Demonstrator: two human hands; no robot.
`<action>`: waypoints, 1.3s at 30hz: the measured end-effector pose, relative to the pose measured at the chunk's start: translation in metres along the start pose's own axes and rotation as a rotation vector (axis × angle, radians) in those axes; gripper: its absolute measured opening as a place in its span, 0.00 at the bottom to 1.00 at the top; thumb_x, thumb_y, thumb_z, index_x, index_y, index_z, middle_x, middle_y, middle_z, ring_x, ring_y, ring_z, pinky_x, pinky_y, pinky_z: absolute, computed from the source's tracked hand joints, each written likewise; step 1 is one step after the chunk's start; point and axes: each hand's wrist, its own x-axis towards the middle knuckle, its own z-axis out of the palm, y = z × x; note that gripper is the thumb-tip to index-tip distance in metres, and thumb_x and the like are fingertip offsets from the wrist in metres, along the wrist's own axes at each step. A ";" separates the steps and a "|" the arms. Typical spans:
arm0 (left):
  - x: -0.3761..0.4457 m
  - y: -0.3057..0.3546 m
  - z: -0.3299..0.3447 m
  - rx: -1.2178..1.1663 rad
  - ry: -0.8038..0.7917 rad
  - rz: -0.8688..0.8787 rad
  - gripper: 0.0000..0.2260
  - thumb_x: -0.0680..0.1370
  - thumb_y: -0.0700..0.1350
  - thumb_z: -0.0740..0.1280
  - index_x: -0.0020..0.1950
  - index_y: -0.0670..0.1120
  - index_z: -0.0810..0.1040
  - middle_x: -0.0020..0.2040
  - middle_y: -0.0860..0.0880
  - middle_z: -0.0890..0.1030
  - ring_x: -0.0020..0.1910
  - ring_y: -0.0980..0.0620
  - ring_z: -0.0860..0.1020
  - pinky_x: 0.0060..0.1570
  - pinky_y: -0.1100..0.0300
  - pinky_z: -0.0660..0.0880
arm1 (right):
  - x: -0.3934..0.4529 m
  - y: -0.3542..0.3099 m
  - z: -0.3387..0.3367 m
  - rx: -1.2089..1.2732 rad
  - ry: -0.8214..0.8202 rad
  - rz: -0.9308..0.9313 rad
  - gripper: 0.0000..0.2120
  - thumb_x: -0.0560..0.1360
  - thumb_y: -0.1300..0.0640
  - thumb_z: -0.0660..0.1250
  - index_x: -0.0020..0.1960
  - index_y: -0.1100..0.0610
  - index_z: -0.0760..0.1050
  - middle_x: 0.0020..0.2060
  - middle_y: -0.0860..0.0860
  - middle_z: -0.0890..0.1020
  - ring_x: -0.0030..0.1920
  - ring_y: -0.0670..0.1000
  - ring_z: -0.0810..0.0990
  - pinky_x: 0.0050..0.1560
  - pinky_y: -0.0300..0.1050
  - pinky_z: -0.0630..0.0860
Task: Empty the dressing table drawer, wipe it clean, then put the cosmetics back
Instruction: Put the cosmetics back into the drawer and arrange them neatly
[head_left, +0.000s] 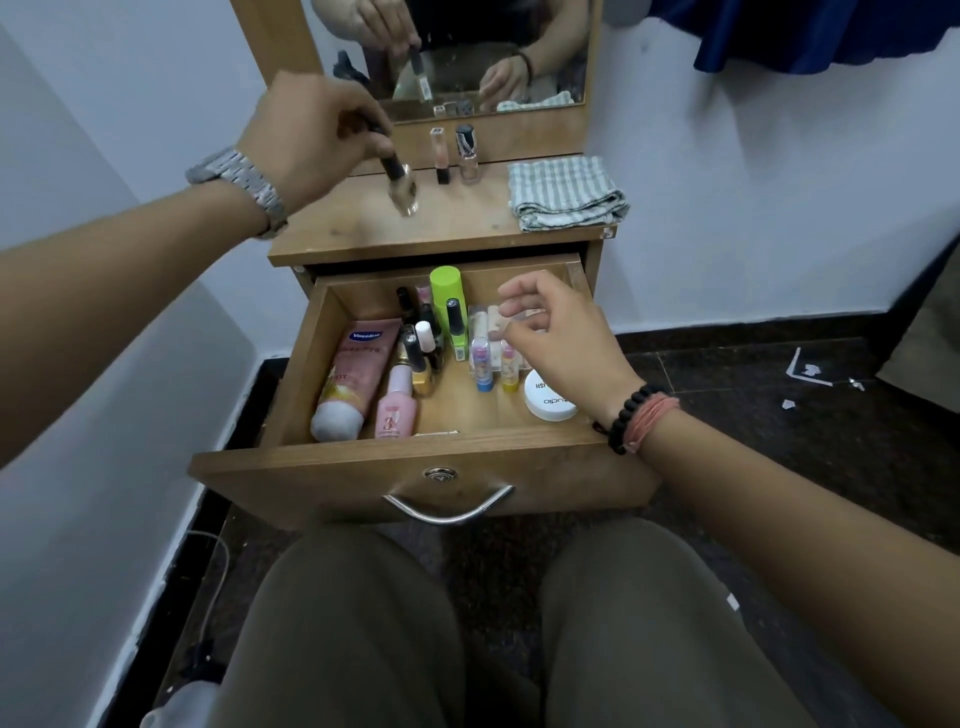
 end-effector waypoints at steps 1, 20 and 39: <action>-0.011 0.004 -0.006 -0.021 -0.019 0.006 0.10 0.75 0.51 0.69 0.52 0.46 0.82 0.48 0.46 0.83 0.48 0.49 0.80 0.51 0.52 0.77 | 0.001 0.001 0.000 -0.011 0.003 0.002 0.11 0.74 0.60 0.66 0.56 0.51 0.75 0.48 0.45 0.81 0.46 0.45 0.81 0.51 0.43 0.79; -0.105 0.041 0.068 -0.048 -0.354 -0.053 0.10 0.72 0.52 0.73 0.49 0.50 0.84 0.40 0.54 0.77 0.40 0.54 0.74 0.38 0.60 0.67 | -0.001 0.002 0.002 -0.135 0.011 0.066 0.13 0.73 0.58 0.65 0.57 0.50 0.74 0.48 0.44 0.80 0.46 0.47 0.80 0.52 0.52 0.79; -0.107 0.039 0.080 -0.018 -0.374 -0.009 0.11 0.72 0.52 0.72 0.51 0.49 0.83 0.46 0.50 0.80 0.44 0.52 0.76 0.38 0.60 0.67 | 0.001 0.002 0.002 -0.140 -0.004 0.073 0.12 0.74 0.58 0.65 0.57 0.50 0.74 0.47 0.44 0.80 0.45 0.47 0.80 0.51 0.53 0.79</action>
